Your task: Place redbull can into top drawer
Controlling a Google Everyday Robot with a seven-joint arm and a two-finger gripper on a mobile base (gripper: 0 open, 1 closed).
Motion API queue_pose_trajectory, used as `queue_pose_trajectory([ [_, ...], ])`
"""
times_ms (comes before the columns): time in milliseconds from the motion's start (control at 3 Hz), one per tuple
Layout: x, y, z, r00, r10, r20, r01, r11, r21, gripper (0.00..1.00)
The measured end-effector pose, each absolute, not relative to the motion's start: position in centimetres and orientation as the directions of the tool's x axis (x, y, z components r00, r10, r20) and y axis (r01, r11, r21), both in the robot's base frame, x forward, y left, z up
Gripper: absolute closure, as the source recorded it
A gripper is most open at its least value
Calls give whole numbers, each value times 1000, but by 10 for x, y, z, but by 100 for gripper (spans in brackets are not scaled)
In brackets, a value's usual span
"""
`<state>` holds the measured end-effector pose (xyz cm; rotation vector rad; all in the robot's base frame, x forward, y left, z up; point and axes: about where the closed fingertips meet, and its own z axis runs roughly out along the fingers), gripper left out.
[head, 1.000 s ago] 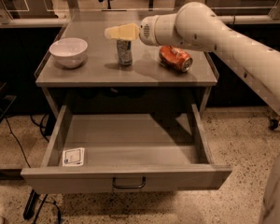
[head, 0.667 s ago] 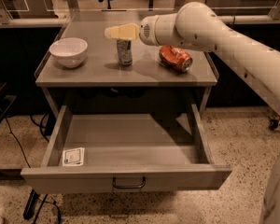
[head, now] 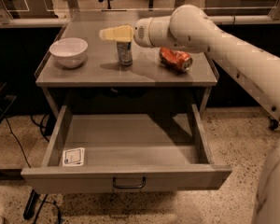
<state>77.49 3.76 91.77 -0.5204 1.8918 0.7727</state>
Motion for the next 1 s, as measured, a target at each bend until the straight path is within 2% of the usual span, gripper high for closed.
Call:
queue_pose_trajectory([
  [667,776,58,902,-441,-13,-897,-658,685,313,0],
  [1000,776,58,902,-441,-13,-897,-658,685,313,19],
])
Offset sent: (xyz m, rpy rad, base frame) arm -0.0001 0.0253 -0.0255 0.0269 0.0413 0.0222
